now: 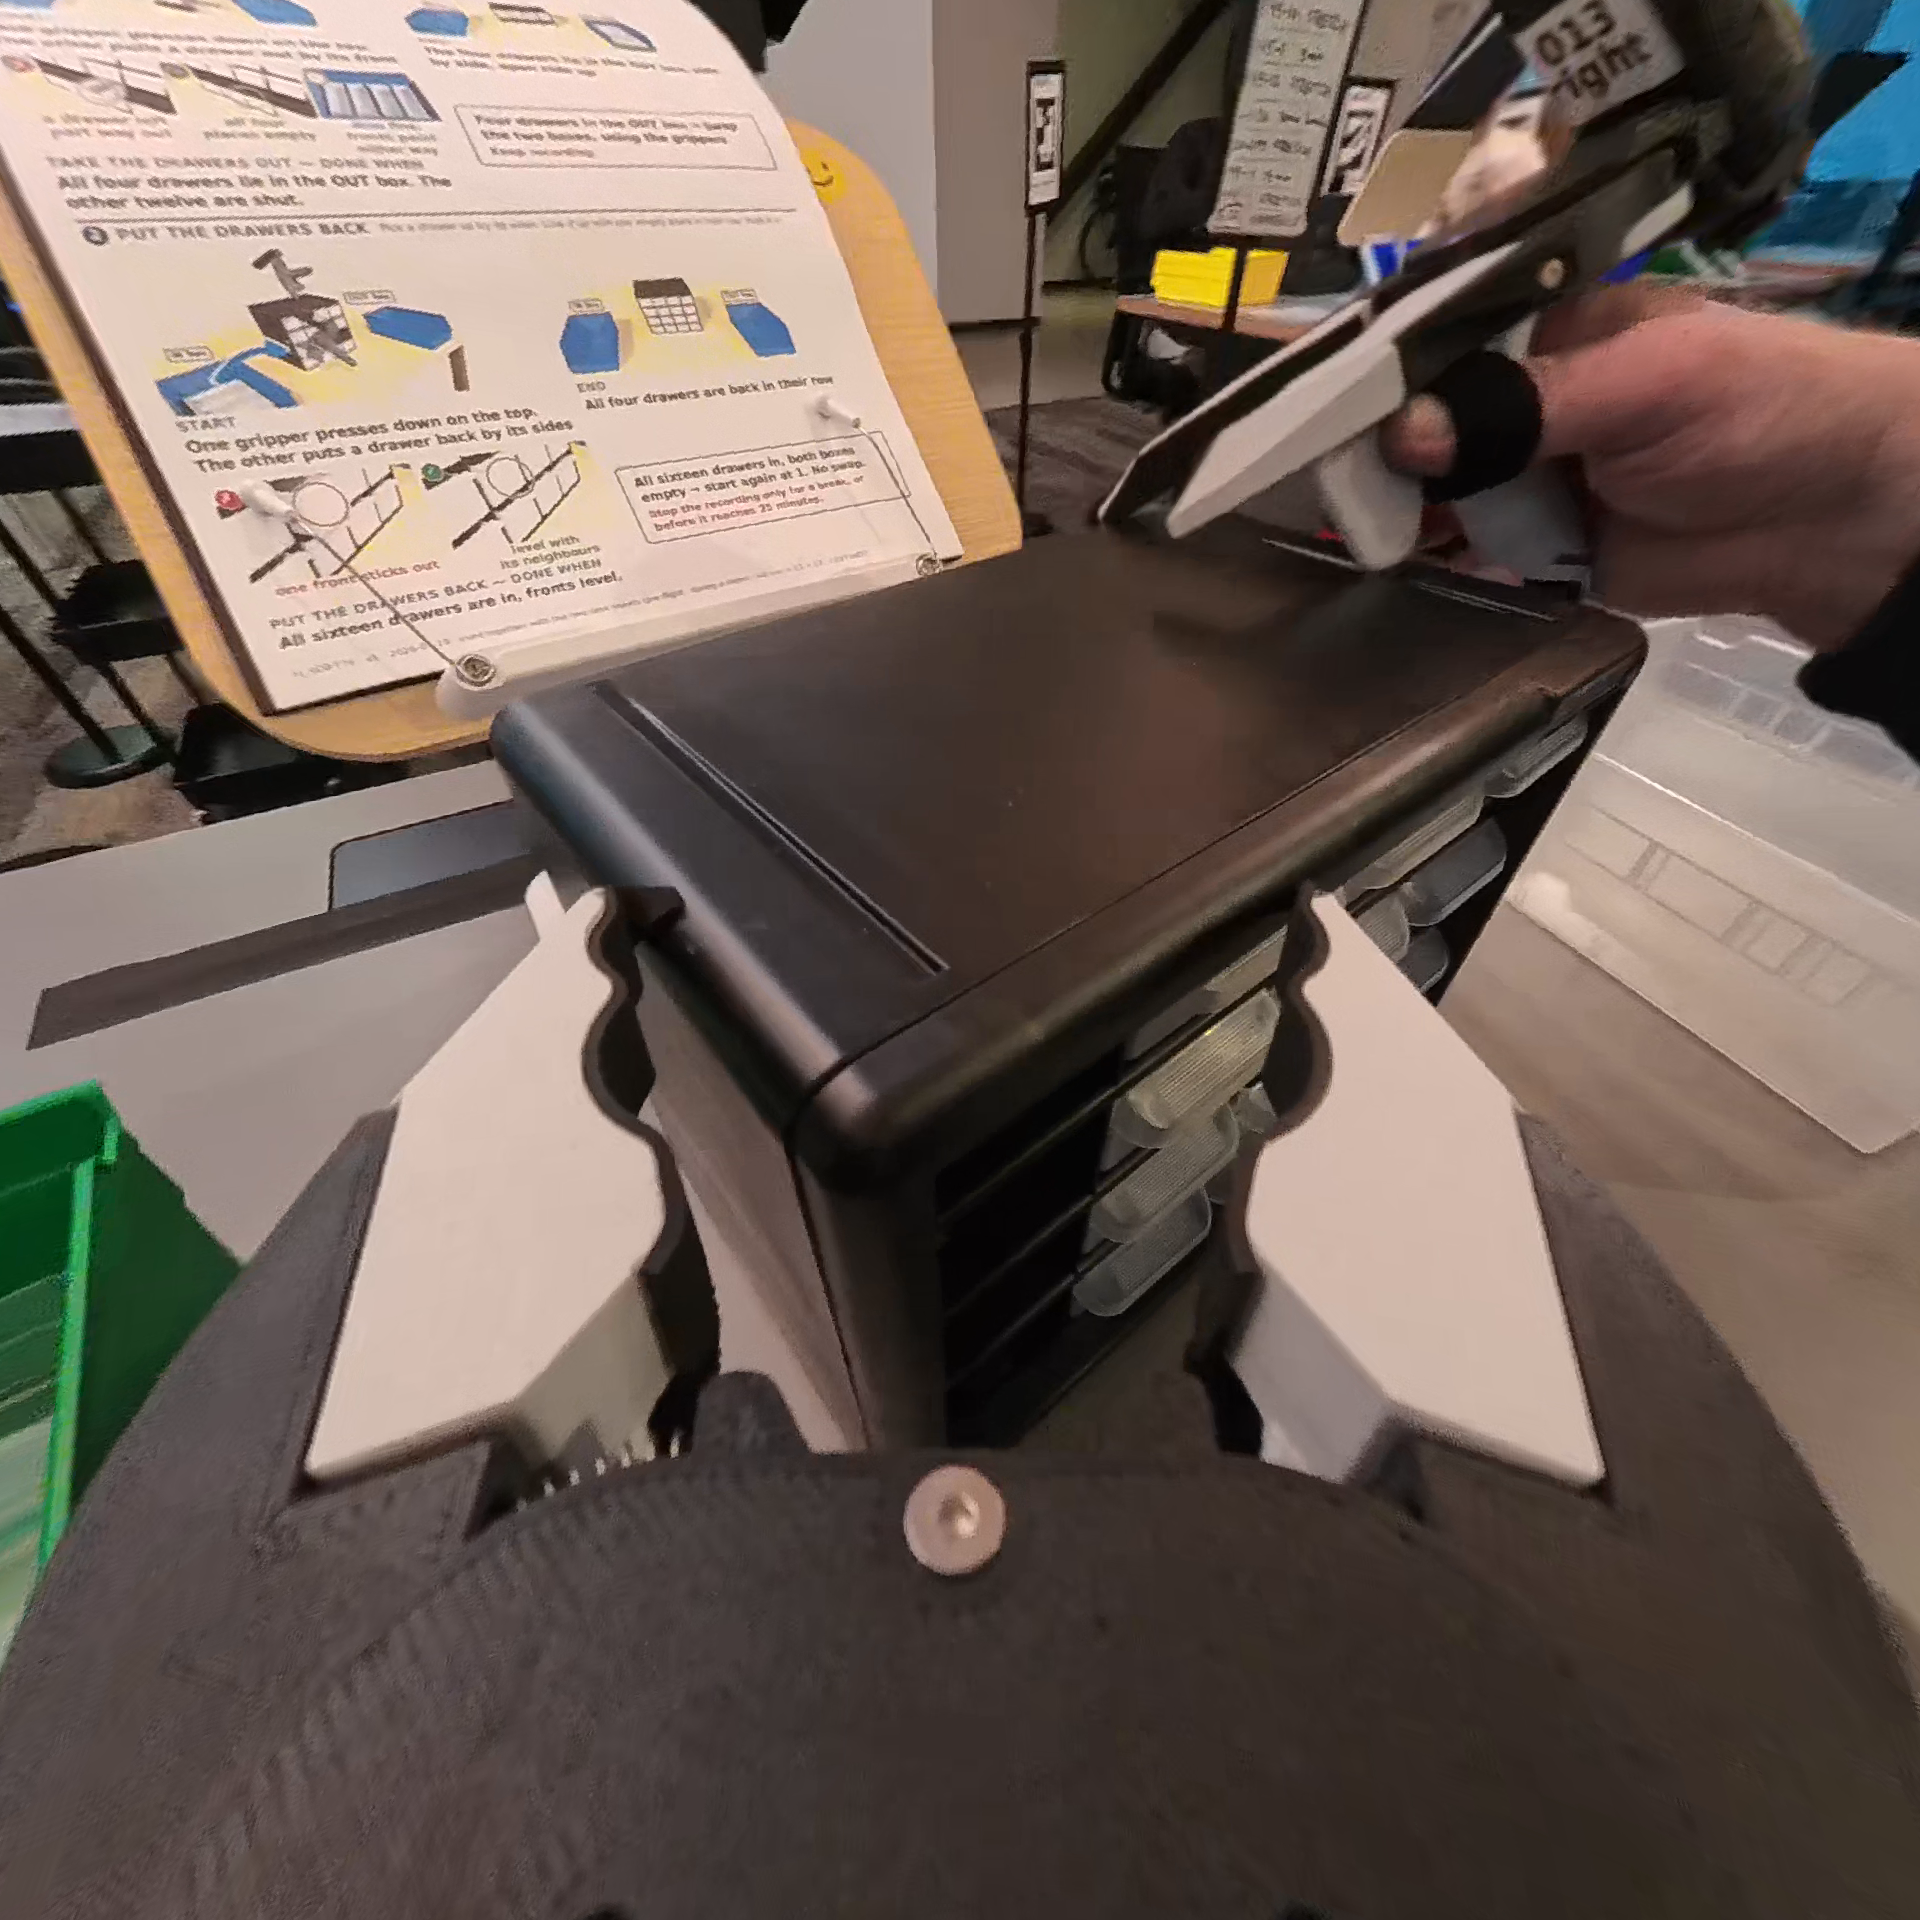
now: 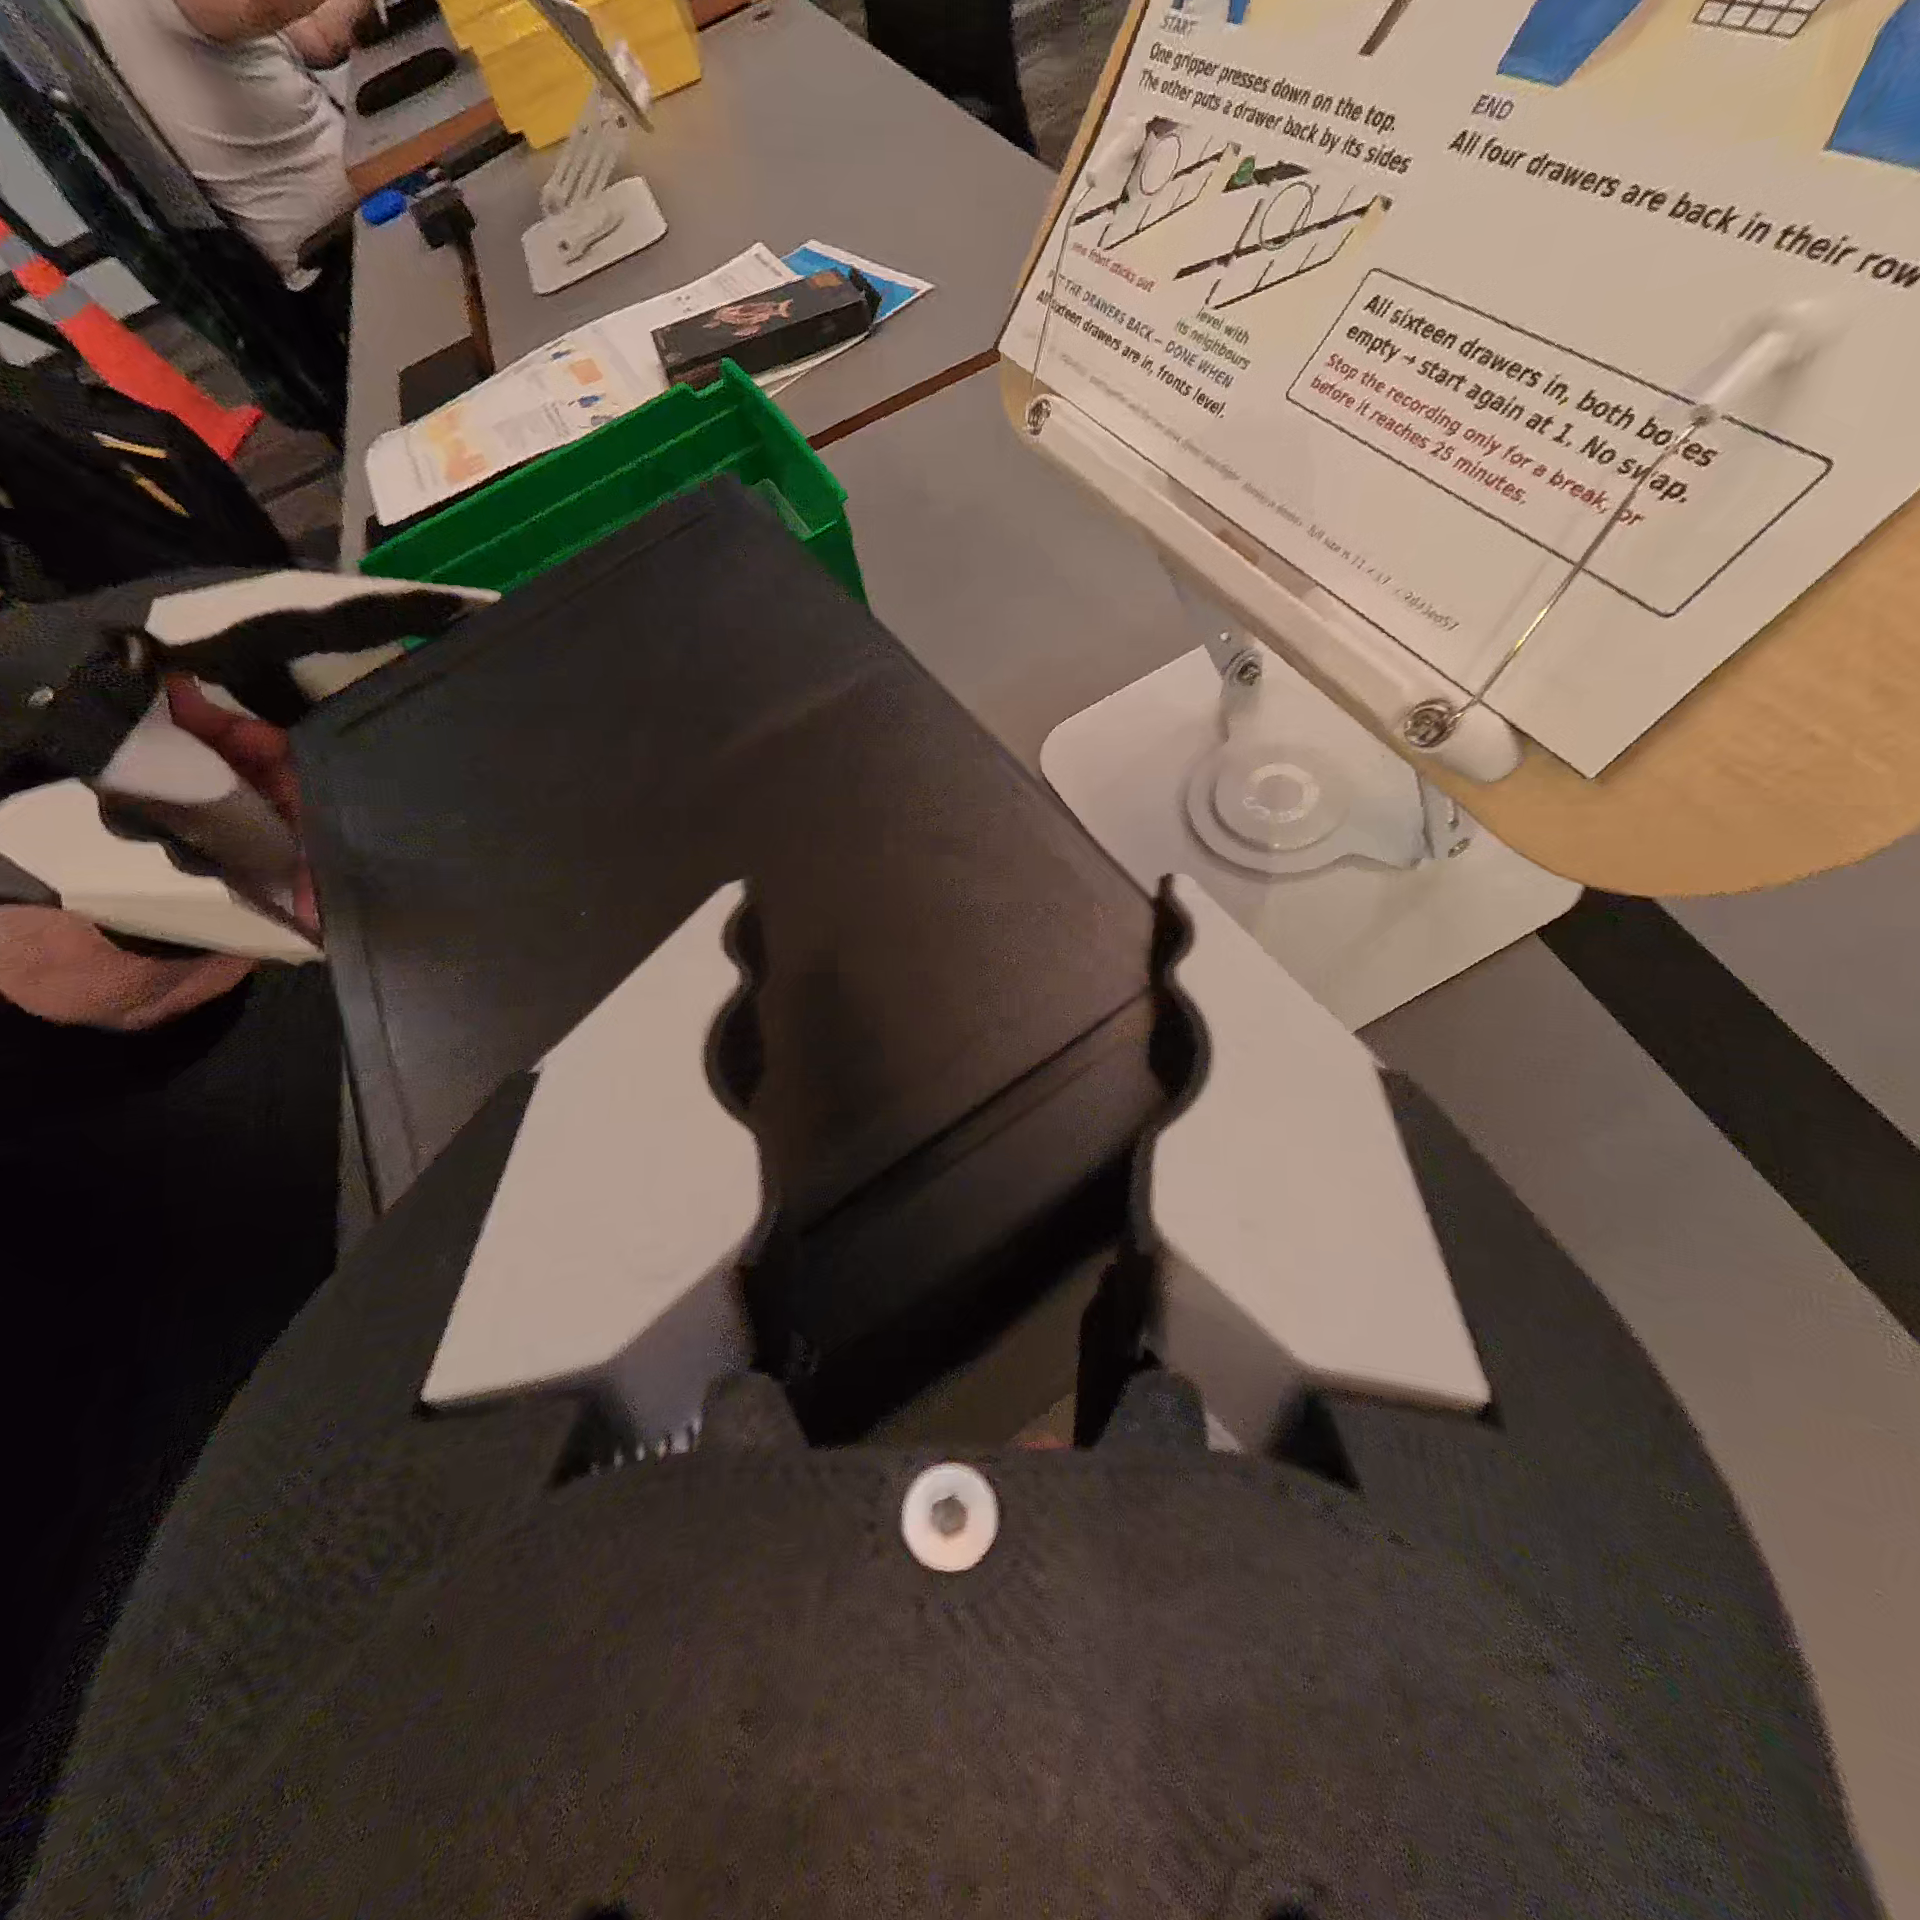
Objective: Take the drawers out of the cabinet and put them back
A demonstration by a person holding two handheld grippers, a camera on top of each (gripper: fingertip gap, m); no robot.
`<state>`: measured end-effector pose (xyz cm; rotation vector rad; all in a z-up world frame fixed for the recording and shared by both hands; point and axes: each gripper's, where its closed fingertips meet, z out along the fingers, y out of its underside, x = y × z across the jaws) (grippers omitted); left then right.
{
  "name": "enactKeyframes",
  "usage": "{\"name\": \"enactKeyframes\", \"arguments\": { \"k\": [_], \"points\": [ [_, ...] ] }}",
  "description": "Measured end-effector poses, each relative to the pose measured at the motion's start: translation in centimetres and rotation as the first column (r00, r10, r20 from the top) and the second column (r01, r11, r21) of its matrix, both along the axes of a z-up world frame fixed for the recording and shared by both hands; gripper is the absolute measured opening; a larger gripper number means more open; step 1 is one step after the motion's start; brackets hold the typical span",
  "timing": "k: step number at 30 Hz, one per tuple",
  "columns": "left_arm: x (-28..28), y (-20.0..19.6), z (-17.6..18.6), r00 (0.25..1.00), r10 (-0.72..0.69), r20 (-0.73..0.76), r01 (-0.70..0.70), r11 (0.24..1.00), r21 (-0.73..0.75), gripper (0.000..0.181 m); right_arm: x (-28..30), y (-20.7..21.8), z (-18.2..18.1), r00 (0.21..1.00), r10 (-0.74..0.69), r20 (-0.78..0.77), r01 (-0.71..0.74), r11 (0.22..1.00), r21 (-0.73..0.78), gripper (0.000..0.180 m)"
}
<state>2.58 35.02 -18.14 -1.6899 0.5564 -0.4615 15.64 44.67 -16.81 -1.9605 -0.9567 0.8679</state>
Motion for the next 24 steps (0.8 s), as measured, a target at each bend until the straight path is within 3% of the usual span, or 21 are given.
{"name": "enactKeyframes", "arguments": {
  "k": [2, 4, 7, 9, 11, 16, 19, 21, 24],
  "points": [
    [-0.2, 0.5, 0.0, 0.999, -0.046, 0.021, 0.046, 0.999, 0.002, 0.119, 0.0, -0.7, 0.0, 0.999, -0.029, 0.021, 0.029, 0.999, 0.024, 0.082],
    [-0.3, 0.9, 0.1, 0.996, -0.082, 0.026, 0.083, 0.996, -0.020, 0.118, 0.3, -0.6, -0.1, 0.997, -0.042, 0.063, 0.040, 0.999, 0.032, 0.077],
    [-0.8, 1.1, 0.4, 0.992, -0.111, 0.067, 0.114, 0.992, -0.049, 0.108, 0.7, 1.8, -0.3, 0.988, -0.101, 0.116, 0.096, 0.994, 0.053, 0.100],
    [-1.5, 1.4, 0.5, 0.988, -0.111, 0.108, 0.118, 0.991, -0.061, 0.093, -0.1, 2.1, -1.2, 0.994, -0.030, 0.104, 0.035, 0.998, -0.052, 0.101],
    [-1.7, 1.4, 0.4, 0.984, -0.129, 0.126, 0.139, 0.988, -0.070, 0.090, -0.7, 2.0, -1.5, 0.997, 0.023, 0.078, -0.014, 0.994, -0.113, 0.103],
    [-1.6, 2.0, 0.3, 0.977, -0.158, 0.147, 0.171, 0.981, -0.086, 0.090, -0.2, -0.3, -2.2, 0.987, 0.070, 0.145, -0.043, 0.983, -0.177, 0.095],
    [-1.2, 2.9, 0.3, 0.965, -0.199, 0.169, 0.219, 0.969, -0.110, 0.092, -1.0, -3.5, -1.8, 0.985, 0.126, 0.114, -0.103, 0.976, -0.191, 0.068],
    [-0.6, 3.4, 0.4, 0.956, -0.227, 0.183, 0.251, 0.961, -0.117, 0.100, -0.9, -4.5, -1.6, 0.992, 0.071, 0.106, -0.052, 0.983, -0.176, 0.066],
    [0.5, 4.1, 0.4, 0.942, -0.278, 0.187, 0.306, 0.942, -0.139, 0.097, 0.1, -6.0, -1.5, 0.989, 0.019, 0.144, 0.000, 0.991, -0.133, 0.067]
  ]
}}
